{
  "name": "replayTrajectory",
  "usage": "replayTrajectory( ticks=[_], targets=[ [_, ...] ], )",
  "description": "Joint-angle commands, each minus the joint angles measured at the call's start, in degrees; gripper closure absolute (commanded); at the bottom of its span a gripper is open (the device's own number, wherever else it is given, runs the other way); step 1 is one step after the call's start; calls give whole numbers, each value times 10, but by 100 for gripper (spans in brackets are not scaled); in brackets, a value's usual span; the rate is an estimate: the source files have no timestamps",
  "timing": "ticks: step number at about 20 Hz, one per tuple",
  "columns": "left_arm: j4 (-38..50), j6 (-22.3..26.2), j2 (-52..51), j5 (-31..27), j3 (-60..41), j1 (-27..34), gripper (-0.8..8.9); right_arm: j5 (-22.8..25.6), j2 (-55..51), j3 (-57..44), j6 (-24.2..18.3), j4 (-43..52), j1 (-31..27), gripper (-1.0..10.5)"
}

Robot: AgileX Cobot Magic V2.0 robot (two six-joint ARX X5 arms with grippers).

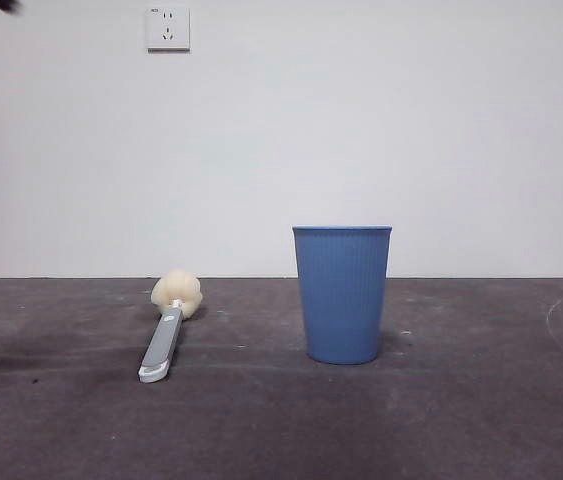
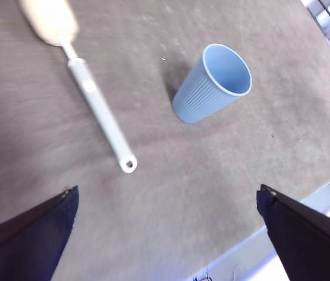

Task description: Pick up the cup brush,pick up the cup,insert the brush into the cup,clean the cup,put the cup brush back,put the cup back to the fixed position on the table

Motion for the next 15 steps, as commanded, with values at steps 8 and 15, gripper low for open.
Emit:
replayTrajectory(
  ticks=[8, 15],
  targets=[
    [88, -45, 325, -257, 105, -185, 153, -1, 21, 0, 2, 7, 1, 285],
    [110, -77, 474, -269, 124, -186, 154, -1, 22, 0, 2, 7, 1, 285]
  ],
)
